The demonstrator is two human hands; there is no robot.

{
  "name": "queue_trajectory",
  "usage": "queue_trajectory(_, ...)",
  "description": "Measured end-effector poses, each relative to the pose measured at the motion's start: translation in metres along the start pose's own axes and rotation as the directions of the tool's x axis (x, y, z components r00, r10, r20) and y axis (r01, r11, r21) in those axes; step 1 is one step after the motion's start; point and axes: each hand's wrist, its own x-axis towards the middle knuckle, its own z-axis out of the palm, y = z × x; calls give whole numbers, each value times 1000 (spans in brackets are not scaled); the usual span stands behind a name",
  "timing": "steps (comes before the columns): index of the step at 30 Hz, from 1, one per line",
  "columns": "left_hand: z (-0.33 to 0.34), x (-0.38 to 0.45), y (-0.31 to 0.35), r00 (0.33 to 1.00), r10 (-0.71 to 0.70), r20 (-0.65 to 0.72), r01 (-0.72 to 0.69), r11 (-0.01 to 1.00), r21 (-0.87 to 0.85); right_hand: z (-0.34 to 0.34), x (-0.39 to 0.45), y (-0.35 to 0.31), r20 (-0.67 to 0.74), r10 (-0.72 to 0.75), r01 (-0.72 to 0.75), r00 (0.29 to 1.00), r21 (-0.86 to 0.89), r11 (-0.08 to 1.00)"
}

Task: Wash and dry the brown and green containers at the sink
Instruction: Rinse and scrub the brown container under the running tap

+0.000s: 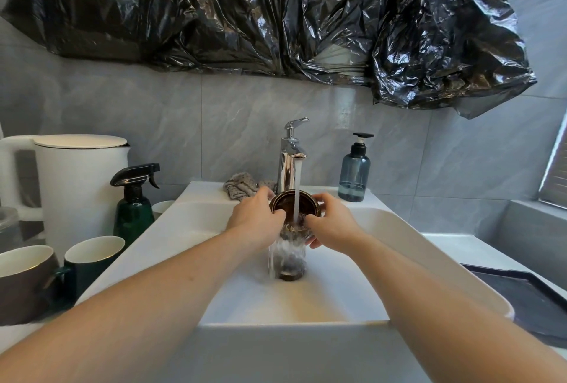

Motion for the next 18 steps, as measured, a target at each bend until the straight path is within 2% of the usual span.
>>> queue_trajectory(5, -2, 2, -1, 996, 59, -62, -58, 998, 17, 0, 2, 2, 91, 22, -16, 996, -67, 998)
queue_trajectory(10, -3, 2, 0, 991, 76, -111, -73, 997, 29, 2, 6, 3, 103, 23, -17, 994, -59, 998)
queue_trajectory(13, -4, 2, 1, 993, 66, -102, -61, 997, 46, 3, 9, 3, 124, 66, -59, 990, -62, 996)
queue_trajectory(18, -3, -2, 2, 995, 73, -63, -65, 991, 115, 5, 9, 8, 247, 141, -97, 959, -183, 978)
